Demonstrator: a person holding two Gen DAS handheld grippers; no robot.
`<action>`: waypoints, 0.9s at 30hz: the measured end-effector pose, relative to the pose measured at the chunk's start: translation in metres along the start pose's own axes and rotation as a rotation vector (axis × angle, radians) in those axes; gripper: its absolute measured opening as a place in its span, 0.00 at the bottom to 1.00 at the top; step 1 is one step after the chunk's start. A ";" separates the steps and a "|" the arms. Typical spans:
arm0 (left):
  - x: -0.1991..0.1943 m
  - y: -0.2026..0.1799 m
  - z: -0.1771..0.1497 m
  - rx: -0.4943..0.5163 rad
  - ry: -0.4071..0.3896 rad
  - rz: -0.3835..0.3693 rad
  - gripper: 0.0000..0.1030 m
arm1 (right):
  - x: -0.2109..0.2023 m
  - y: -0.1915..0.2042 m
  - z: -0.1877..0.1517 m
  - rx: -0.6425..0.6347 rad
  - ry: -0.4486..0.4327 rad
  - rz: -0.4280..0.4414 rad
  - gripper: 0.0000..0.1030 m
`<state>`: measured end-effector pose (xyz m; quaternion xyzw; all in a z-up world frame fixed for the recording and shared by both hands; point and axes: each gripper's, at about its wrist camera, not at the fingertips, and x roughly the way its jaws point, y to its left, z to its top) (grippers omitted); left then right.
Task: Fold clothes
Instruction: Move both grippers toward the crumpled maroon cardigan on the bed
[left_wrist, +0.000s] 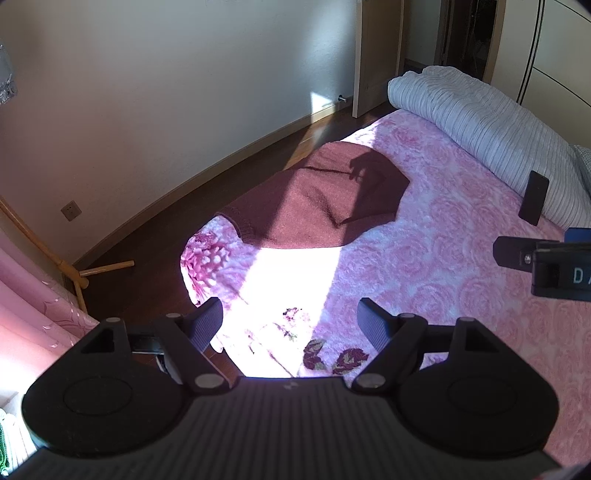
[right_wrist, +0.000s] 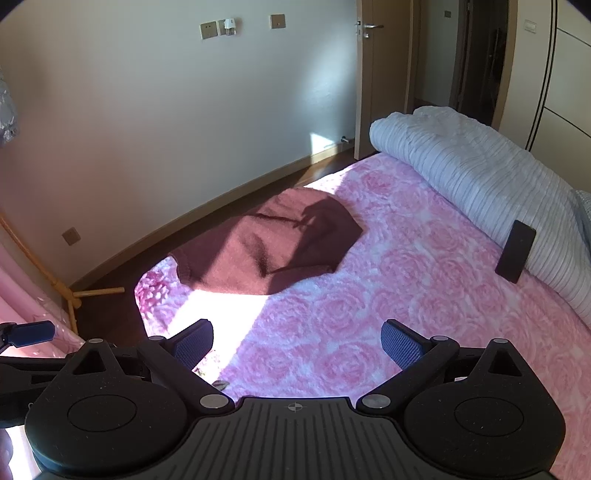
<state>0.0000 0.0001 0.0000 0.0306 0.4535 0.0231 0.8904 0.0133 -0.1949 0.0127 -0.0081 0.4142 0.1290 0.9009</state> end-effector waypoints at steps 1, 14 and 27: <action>0.000 0.001 -0.001 -0.003 0.001 -0.001 0.75 | 0.000 0.000 0.000 0.000 0.002 0.000 0.97; 0.003 0.019 -0.005 -0.035 0.015 -0.012 0.75 | 0.009 0.018 0.001 -0.017 0.007 0.000 0.97; 0.005 0.028 -0.010 -0.030 0.020 -0.011 0.75 | 0.011 0.030 -0.001 -0.029 0.017 -0.003 0.97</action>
